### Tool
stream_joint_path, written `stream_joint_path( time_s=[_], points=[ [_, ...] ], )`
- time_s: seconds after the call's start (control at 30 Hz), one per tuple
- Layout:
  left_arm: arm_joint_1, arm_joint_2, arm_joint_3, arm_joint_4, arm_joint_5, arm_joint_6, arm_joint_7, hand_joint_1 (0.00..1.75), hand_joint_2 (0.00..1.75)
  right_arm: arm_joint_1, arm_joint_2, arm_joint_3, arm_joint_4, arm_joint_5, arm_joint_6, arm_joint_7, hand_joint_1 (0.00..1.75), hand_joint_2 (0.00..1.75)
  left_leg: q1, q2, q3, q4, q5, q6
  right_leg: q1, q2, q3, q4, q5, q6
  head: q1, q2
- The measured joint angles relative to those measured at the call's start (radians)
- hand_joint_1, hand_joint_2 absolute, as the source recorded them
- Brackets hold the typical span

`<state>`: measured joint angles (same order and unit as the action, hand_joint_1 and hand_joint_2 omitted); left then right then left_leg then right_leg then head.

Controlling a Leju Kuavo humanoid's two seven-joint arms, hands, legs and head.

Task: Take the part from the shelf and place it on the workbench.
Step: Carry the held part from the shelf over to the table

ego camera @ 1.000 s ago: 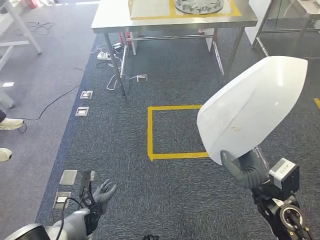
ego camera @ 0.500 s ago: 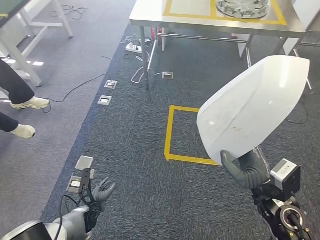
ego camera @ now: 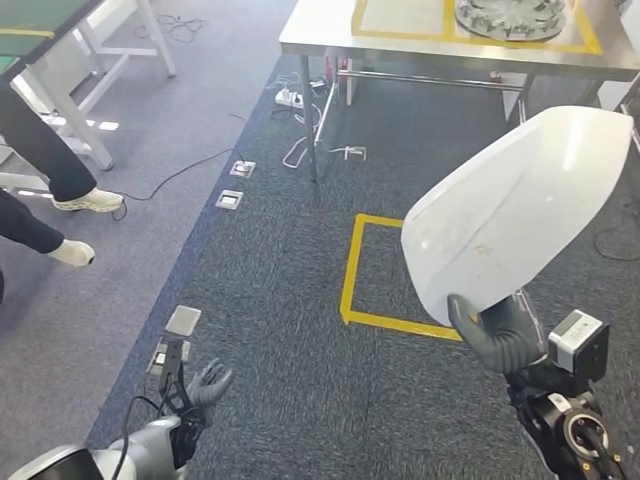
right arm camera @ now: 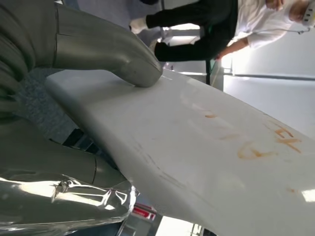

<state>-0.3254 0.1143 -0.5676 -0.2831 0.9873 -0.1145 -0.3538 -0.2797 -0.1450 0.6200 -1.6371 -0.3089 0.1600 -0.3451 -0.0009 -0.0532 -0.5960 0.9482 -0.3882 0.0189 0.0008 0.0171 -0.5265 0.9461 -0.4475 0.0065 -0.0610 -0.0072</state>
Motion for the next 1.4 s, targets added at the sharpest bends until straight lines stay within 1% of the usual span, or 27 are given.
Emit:
stream_joint_path(
  time_s=[0.07,0.23,0.3,0.4,0.43,0.5,0.53,0.57,0.6,0.67,0.7,0.73,0.77,0.8,0.83,0.9,0.93,1.0,1.03,1.07,1.1,1.13,1.2,1.23,1.27,1.33,1.4],
  points=[
    [0.001,0.0,0.0,0.0,0.001,0.0,0.0,0.0,1.75,0.001,0.0,0.002,0.0,-0.001,0.003,-0.003,1.75,1.75,0.002,0.0,0.002,-0.002,0.001,-0.009,0.002,-0.001,0.001,0.001,0.0,-0.002,0.0,0.0],
    [0.001,-0.001,0.0,0.0,0.001,0.0,0.001,0.0,1.75,0.001,0.0,0.002,0.0,-0.002,0.003,-0.005,1.75,1.75,0.002,0.0,0.002,-0.004,0.003,-0.012,0.002,-0.001,0.0,0.003,0.0,-0.004,-0.002,0.0],
    [0.0,0.0,0.0,0.0,0.002,0.0,0.001,0.0,1.75,0.001,0.0,0.002,0.0,-0.002,0.004,-0.005,1.75,1.75,0.001,0.0,0.003,-0.007,0.001,-0.007,0.0,-0.001,0.002,-0.004,0.001,-0.001,-0.001,0.0],
    [0.0,-0.001,0.0,0.0,0.002,-0.001,0.0,0.0,1.75,0.0,0.0,0.001,0.0,-0.002,0.004,-0.006,1.75,1.75,0.009,0.004,0.037,-0.056,0.014,0.006,0.001,-0.004,0.004,-0.001,-0.008,0.01,0.001,0.0],
    [-0.001,-0.002,0.0,0.0,0.002,-0.001,0.0,0.0,1.75,0.0,0.0,0.001,0.0,-0.002,0.004,-0.006,1.75,1.75,0.014,0.006,0.051,-0.072,0.019,0.006,0.0,-0.005,-0.013,0.037,-0.027,0.014,0.004,0.0],
    [-0.003,-0.002,0.0,0.0,0.002,-0.001,0.0,0.0,1.75,0.001,0.0,0.0,0.0,-0.002,0.003,-0.007,1.75,1.75,0.017,0.009,0.061,-0.081,0.018,0.006,-0.01,-0.006,-0.084,0.174,-0.087,0.028,0.011,0.0],
    [-0.002,-0.003,0.0,0.0,0.002,-0.001,0.001,0.0,1.75,0.004,0.0,0.0,0.0,-0.002,0.002,-0.007,1.75,1.75,0.019,0.01,0.061,-0.081,0.016,0.004,-0.017,-0.007,-0.12,0.237,-0.108,0.035,0.011,0.0],
    [-0.002,-0.003,0.0,0.0,0.002,-0.001,0.001,0.0,1.75,0.007,0.0,0.0,0.0,-0.002,0.001,-0.007,1.75,1.75,0.021,0.009,0.062,-0.079,0.013,0.0,-0.024,-0.007,-0.141,0.27,-0.11,0.043,0.012,0.0],
    [-0.001,-0.003,0.0,0.0,0.002,-0.001,0.001,0.0,1.75,0.009,0.0,0.0,0.0,-0.002,0.001,-0.007,1.75,1.75,0.026,0.008,0.064,-0.075,0.008,-0.006,-0.033,-0.008,-0.14,0.258,-0.09,0.052,0.012,0.0],
    [0.0,-0.004,0.0,0.0,0.001,-0.001,0.002,0.0,1.75,0.011,0.0,0.0,0.0,0.001,0.0,-0.008,1.75,1.75,0.037,0.002,0.065,-0.054,-0.009,-0.025,-0.051,-0.006,-0.084,0.132,-0.017,0.075,0.013,0.0],
    [-0.001,-0.002,0.0,0.0,0.001,0.0,0.002,0.0,1.75,0.012,0.0,-0.001,0.001,0.003,-0.001,-0.01,1.75,1.75,0.039,0.0,0.061,-0.037,-0.02,-0.036,-0.057,0.001,-0.052,0.071,0.006,0.081,0.017,0.0],
    [-0.003,-0.001,0.0,0.0,0.001,0.0,0.002,0.0,1.75,0.014,0.0,-0.001,0.001,0.005,-0.001,-0.011,1.75,1.75,0.04,-0.003,0.056,-0.021,-0.028,-0.046,-0.059,0.006,-0.032,0.033,0.016,0.078,0.019,0.0],
    [-0.004,0.0,0.0,0.0,0.001,0.0,0.003,0.0,1.75,0.017,0.0,-0.002,0.001,0.007,-0.001,-0.012,1.75,1.75,0.04,-0.006,0.05,-0.011,-0.033,-0.054,-0.057,0.012,-0.025,0.024,0.011,0.069,0.019,0.0],
    [-0.004,0.001,0.0,0.0,0.001,0.0,0.003,0.0,1.75,0.02,0.0,-0.002,0.001,0.009,-0.001,-0.012,1.75,1.75,0.039,-0.007,0.046,-0.007,-0.033,-0.059,-0.052,0.014,-0.026,0.028,0.008,0.054,0.018,0.0],
    [-0.003,0.001,0.0,0.0,0.001,0.0,0.004,0.0,1.75,0.022,0.0,-0.003,0.0,0.011,-0.001,-0.012,1.75,1.75,0.042,-0.008,0.044,-0.007,-0.032,-0.062,-0.049,0.013,-0.027,0.031,0.006,0.042,0.014,0.0],
    [-0.003,-0.001,0.0,0.0,0.001,0.0,0.004,0.0,1.75,0.022,0.0,-0.004,-0.001,0.014,-0.001,-0.013,1.75,1.75,0.046,0.012,0.033,0.021,-0.045,-0.065,-0.045,0.009,-0.022,0.03,0.004,0.026,0.005,0.0],
    [-0.005,-0.002,0.0,0.0,0.001,0.0,0.004,0.0,1.75,0.022,0.001,-0.005,-0.001,0.015,-0.001,-0.014,1.75,1.75,0.045,0.025,0.008,0.068,-0.064,-0.065,-0.043,0.006,-0.018,0.028,0.002,0.019,-0.001,0.0],
    [-0.009,-0.004,0.0,0.0,0.001,0.0,0.004,0.0,1.75,0.023,0.001,-0.005,-0.001,0.018,0.0,-0.014,1.75,1.75,0.04,0.045,-0.08,0.222,-0.117,-0.058,-0.035,-0.002,-0.012,0.027,-0.004,0.009,-0.012,0.0],
    [-0.009,-0.004,0.0,0.0,0.001,0.0,0.004,0.0,1.75,0.024,0.001,-0.005,-0.001,0.019,0.0,-0.014,1.75,1.75,0.036,0.046,-0.127,0.294,-0.135,-0.053,-0.031,-0.006,-0.01,0.027,-0.007,0.004,-0.015,0.0],
    [-0.007,-0.005,0.0,0.0,0.001,0.0,0.004,0.0,1.75,0.024,0.001,-0.005,-0.001,0.019,0.0,-0.014,1.75,1.75,0.032,0.046,-0.16,0.335,-0.135,-0.047,-0.026,-0.008,-0.006,0.027,-0.011,0.0,-0.018,0.0],
    [-0.005,-0.005,0.0,0.0,0.002,0.0,0.004,0.0,1.75,0.025,0.001,-0.005,-0.001,0.02,0.0,-0.014,1.75,1.75,0.026,0.046,-0.17,0.331,-0.115,-0.039,-0.023,-0.01,-0.001,0.027,-0.015,-0.003,-0.02,0.0],
    [-0.005,-0.005,0.0,0.0,0.002,0.0,0.004,0.0,1.75,0.025,0.001,-0.005,-0.001,0.02,0.0,-0.014,1.75,1.75,0.02,0.046,-0.157,0.285,-0.076,-0.03,-0.021,-0.01,0.006,0.027,-0.02,-0.005,-0.021,0.0],
    [-0.006,-0.003,0.0,0.0,0.001,0.0,0.004,0.0,1.75,0.025,0.001,-0.005,-0.001,0.02,0.0,-0.014,1.75,1.75,0.004,0.049,-0.094,0.134,0.006,-0.012,-0.017,-0.011,0.019,0.026,-0.031,-0.004,-0.021,0.0],
    [-0.008,-0.002,0.0,0.0,0.001,0.0,0.004,0.0,1.75,0.025,0.001,-0.005,-0.001,0.02,0.0,-0.014,1.75,1.75,-0.003,0.051,-0.067,0.071,0.026,-0.006,-0.016,-0.011,0.021,0.025,-0.036,-0.002,-0.021,0.0],
    [-0.01,-0.001,0.0,0.0,0.001,0.0,0.004,0.0,1.75,0.025,0.001,-0.005,-0.001,0.02,0.0,-0.014,1.75,1.75,-0.008,0.052,-0.051,0.034,0.03,-0.004,-0.015,-0.011,0.022,0.023,-0.04,0.002,-0.02,0.0],
    [-0.012,-0.001,0.0,0.0,0.001,0.0,0.004,0.0,1.75,0.027,0.001,-0.006,-0.001,0.021,0.0,-0.014,1.75,1.75,-0.012,0.05,-0.042,0.014,0.018,-0.003,-0.016,-0.012,0.024,0.017,-0.044,0.011,-0.02,0.0],
    [-0.011,-0.002,0.0,0.0,0.002,0.0,0.004,0.0,1.75,0.029,0.001,-0.007,-0.001,0.022,0.0,-0.014,1.75,1.75,-0.007,0.047,-0.028,0.003,0.015,0.003,-0.018,-0.014,0.024,0.025,-0.058,0.019,-0.017,0.0]
  ],
)
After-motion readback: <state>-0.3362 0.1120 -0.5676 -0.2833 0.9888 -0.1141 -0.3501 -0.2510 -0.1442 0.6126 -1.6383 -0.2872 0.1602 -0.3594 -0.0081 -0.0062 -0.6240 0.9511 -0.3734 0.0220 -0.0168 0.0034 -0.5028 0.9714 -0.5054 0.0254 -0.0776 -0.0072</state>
